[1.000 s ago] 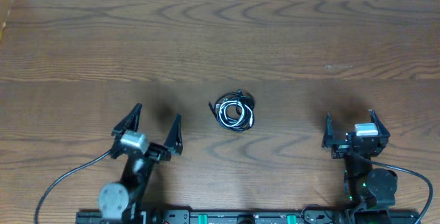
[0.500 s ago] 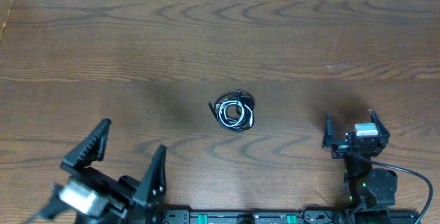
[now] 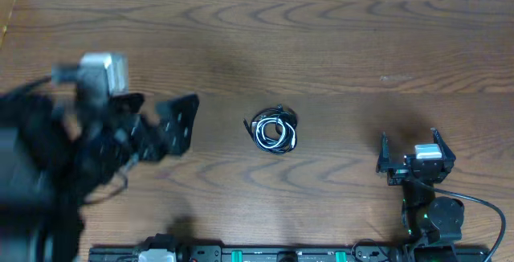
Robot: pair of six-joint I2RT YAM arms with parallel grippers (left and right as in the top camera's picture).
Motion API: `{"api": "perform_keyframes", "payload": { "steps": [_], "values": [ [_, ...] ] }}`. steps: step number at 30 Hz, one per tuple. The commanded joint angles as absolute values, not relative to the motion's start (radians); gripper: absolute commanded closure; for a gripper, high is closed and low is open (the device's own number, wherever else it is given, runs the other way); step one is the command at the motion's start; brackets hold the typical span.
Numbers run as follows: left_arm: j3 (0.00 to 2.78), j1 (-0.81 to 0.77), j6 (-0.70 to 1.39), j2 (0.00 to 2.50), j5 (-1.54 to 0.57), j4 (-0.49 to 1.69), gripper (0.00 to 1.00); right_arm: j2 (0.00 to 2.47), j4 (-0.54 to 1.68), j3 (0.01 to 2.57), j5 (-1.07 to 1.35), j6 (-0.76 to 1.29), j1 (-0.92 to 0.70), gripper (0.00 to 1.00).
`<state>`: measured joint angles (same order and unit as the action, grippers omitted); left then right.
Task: Untangle cables
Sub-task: 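Swing the left gripper over the cable bundle and lower toward it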
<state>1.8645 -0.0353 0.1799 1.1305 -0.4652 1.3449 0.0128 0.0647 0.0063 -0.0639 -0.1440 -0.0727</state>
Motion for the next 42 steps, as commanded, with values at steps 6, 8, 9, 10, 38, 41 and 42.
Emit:
{"api": "perform_keyframes", "payload": {
  "steps": [6, 8, 9, 10, 38, 41, 42],
  "values": [
    [1.883, -0.036, 0.299, 1.493, -0.464, 1.583, 0.02, 0.01, 0.068, 0.006, -0.072, -0.158, -0.082, 0.01],
    [1.883, -0.036, 0.331, 1.559, -0.462, 1.58, 0.02, 0.01, 0.068, 0.006, -0.072, -0.158, -0.082, 0.01],
    [1.883, -0.036, 0.331, 1.594, -0.46, 1.578, 0.02, 0.01, 0.068, 0.006, -0.072, -0.158, -0.082, 0.01],
    [1.883, -0.036, 0.331, 1.623, -0.46, 1.575, 0.02, 0.01, 0.068, 0.006, -0.072, -0.158, -0.082, 0.01],
    [1.821, -0.435, 0.627, 2.079, -0.477, 1.315, 0.75, 0.01, 0.068, 0.006, -0.072, -0.158, -0.082, 0.01],
    [1.821, -0.448, 0.709, 2.079, -0.422, 1.246, 0.68, 0.01, 0.068, 0.006, -0.072, -0.158, -0.082, 0.01],
    [1.821, -0.451, 0.741, 2.079, -0.395, 1.238, 0.67, 0.01, 0.068, 0.006, -0.072, -0.158, -0.082, 0.01]
  ]
}}
